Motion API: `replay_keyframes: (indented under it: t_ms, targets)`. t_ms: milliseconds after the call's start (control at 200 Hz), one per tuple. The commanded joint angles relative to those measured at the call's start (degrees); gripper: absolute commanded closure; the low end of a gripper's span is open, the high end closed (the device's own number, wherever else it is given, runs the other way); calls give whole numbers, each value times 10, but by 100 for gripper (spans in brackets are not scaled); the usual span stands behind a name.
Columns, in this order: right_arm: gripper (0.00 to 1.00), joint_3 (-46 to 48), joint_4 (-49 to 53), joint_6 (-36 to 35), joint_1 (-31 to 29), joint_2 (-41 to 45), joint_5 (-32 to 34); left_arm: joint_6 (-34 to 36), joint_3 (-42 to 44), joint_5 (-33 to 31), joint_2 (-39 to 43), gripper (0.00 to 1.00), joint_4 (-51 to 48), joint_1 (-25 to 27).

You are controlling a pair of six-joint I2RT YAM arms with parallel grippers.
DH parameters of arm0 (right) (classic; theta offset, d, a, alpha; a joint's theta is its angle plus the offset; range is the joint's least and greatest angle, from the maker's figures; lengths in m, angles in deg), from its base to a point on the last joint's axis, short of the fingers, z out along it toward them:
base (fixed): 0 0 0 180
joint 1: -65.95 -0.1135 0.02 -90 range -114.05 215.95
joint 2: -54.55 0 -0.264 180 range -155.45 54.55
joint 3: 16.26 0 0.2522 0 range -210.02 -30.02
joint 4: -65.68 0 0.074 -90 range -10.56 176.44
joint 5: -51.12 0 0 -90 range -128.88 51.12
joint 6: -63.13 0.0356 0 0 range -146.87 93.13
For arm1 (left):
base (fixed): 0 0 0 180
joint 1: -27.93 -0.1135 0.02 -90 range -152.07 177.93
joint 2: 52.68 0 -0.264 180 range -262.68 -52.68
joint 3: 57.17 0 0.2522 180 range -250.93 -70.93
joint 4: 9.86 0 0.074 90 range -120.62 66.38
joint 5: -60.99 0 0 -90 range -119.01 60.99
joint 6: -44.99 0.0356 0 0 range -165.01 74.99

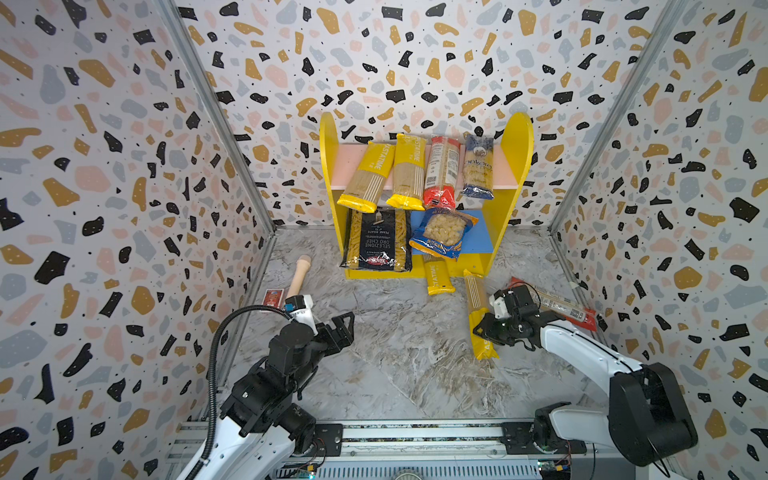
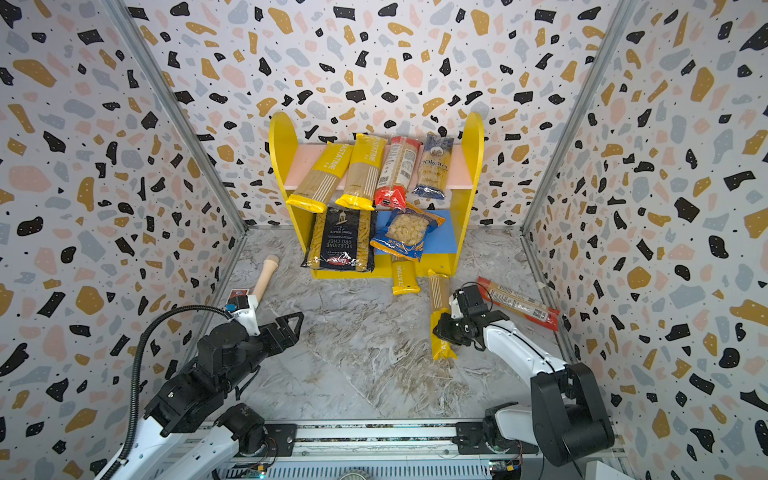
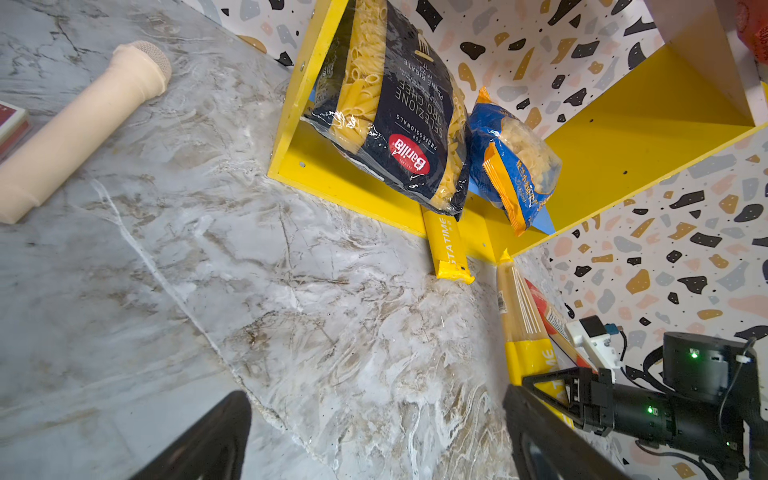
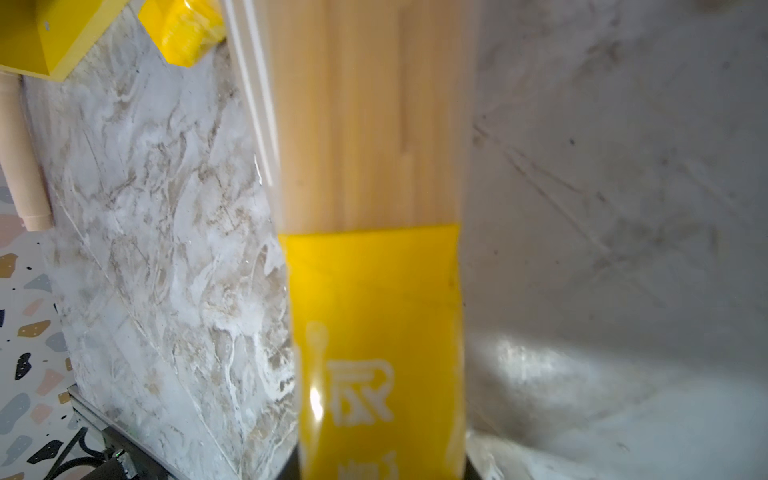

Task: Place and organize the pasta boxes and bags onto the shelf
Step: 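Lower the upright pack beside the first Pastatime pack at the shelf base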

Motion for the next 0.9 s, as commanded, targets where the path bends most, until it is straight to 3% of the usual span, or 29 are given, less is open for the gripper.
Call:
replay_keyframes:
  t_ms: [0,446,891]
  targets:
    - [100,-71,-83,-26,9,-12,-27,15,-26,-14,-17,5,15,-2]
    - [100,-233,-156,-44,34,-211,-44,46,-86,-39,-109,5,35,-2]
    - [100,-346,-215,-31,63,-327,-77,72,-117,-38,-181,0,64,-3]
